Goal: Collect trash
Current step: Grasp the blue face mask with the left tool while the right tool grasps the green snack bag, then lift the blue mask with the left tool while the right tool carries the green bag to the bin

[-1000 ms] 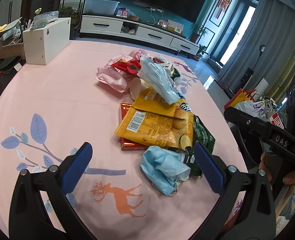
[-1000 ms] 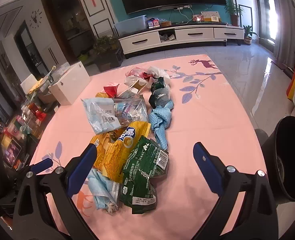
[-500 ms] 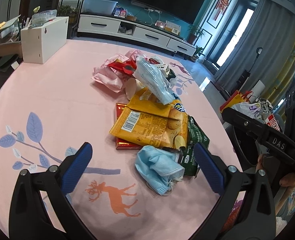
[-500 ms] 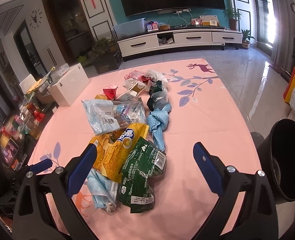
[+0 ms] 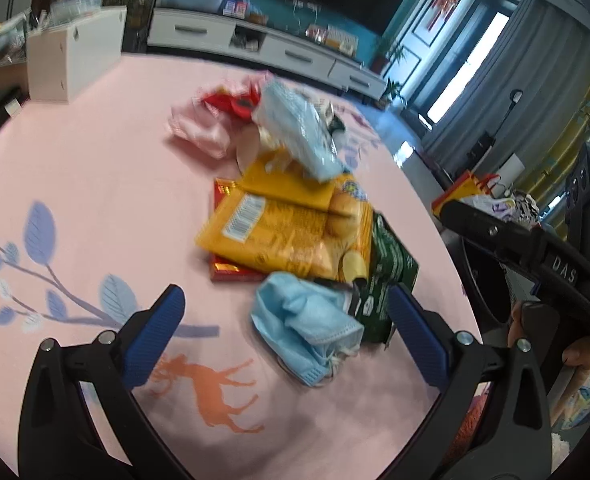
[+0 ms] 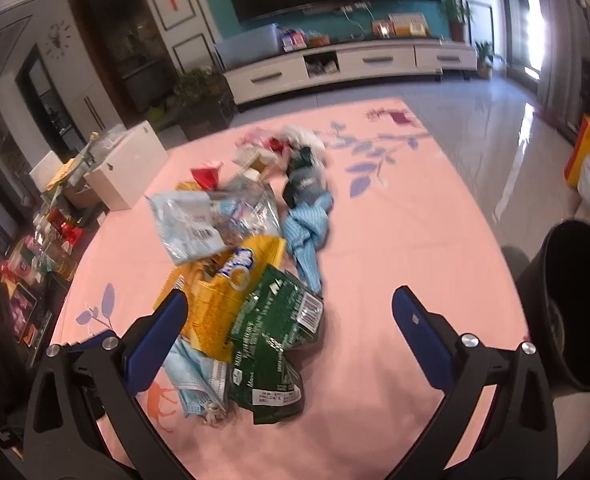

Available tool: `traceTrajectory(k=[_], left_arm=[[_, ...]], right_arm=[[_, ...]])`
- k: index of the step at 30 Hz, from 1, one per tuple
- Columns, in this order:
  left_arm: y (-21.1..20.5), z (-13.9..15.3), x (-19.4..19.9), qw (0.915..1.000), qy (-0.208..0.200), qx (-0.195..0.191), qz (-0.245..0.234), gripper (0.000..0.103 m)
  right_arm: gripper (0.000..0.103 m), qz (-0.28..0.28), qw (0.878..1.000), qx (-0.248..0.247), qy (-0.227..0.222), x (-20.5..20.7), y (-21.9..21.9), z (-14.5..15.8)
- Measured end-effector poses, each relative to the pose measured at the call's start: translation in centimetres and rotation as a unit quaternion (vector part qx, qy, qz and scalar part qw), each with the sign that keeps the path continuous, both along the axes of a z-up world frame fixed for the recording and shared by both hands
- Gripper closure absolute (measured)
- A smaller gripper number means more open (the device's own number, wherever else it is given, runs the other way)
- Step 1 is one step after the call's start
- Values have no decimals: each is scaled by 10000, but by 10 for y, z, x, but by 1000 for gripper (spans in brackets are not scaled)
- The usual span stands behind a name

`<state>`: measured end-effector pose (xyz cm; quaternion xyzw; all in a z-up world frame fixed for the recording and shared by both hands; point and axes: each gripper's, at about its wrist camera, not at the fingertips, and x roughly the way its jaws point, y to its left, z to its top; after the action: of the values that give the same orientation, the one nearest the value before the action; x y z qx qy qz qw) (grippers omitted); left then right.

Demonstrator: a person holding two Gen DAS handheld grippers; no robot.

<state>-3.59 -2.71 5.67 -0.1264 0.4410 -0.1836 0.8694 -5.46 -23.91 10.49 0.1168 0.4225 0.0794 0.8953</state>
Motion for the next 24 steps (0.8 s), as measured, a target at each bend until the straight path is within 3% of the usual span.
traceTrajectory(k=[5,10,16,19,21,24], left_arm=[[-16,-14,3,9997,131,94,-201,3],[-28,-32,9,9986,403,145,-325,16],[-33,-46,15,9980,542,-58,-313,35],[-35,-48,15,9980,539,-63,-323,52],[-35,-51,16,9971,639,-217,-356,72],[-36,-48,12,9976,550,-163,-379,78]], right_arm=[[8,30,9994,117,336,9,-1,-20],[23,170,9965,395,723,16,5,-37],[35,170,9955,177,917,21,14,-50],[35,145,9951,108,971,22,14,-54],[36,124,9951,103,973,22,13,-54],[52,117,9960,-87,876,20,15,-51]])
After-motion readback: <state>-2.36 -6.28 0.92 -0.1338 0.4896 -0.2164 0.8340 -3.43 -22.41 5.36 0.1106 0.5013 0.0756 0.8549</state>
